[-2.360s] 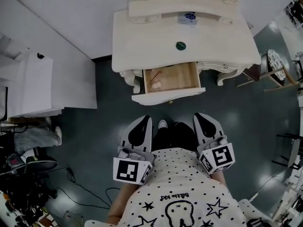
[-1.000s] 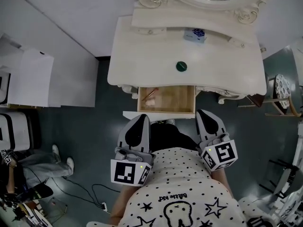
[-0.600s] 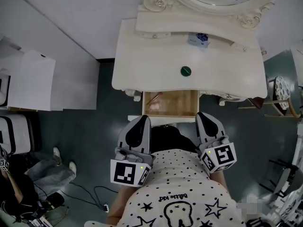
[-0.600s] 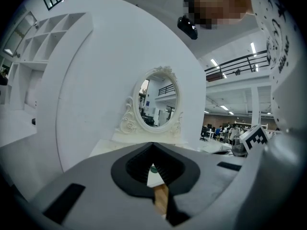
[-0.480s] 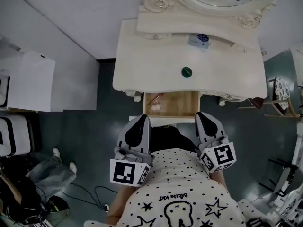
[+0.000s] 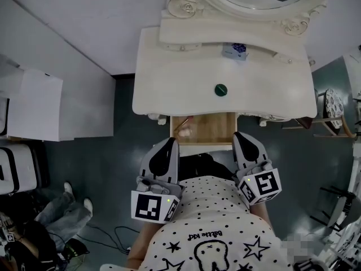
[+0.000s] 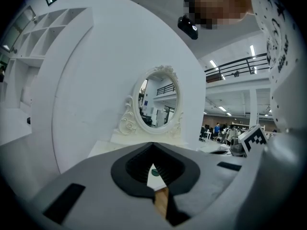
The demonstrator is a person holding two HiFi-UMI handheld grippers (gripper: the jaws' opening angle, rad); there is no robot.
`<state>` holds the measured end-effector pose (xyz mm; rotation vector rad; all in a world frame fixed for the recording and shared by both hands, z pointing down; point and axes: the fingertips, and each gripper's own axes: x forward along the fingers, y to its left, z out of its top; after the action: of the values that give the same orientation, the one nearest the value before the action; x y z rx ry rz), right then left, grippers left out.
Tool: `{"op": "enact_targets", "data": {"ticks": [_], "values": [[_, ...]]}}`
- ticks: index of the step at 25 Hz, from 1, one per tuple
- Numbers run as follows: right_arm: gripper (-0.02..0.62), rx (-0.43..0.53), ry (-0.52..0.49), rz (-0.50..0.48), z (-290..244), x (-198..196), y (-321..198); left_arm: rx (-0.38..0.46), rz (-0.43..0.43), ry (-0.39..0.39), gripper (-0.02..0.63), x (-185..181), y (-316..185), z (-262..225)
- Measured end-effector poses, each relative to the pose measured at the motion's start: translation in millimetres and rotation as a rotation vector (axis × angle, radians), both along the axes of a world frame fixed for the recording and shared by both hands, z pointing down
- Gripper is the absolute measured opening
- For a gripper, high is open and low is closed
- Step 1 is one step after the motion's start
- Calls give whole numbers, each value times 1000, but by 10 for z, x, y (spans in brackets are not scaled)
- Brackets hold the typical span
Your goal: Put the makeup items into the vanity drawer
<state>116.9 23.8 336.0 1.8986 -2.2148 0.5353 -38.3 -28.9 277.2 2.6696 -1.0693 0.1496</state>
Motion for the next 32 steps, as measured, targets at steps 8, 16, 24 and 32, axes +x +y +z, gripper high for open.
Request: {"op": "enact_targets", "data": {"ticks": [8, 16, 24, 32], "values": [[9, 11, 0, -16, 13, 63, -148, -11, -22, -3, -3, -14, -100, 38], [60, -31, 125, -68, 201, 449, -580, -17, -50, -13, -3, -6, -114, 49], [67, -171, 234, -199, 874, 667, -1262, -26, -108, -37, -3, -86, -129, 54], [69, -363, 268, -236, 1720, 763, -1635, -41, -146, -54, -3, -142, -118, 69]]}}
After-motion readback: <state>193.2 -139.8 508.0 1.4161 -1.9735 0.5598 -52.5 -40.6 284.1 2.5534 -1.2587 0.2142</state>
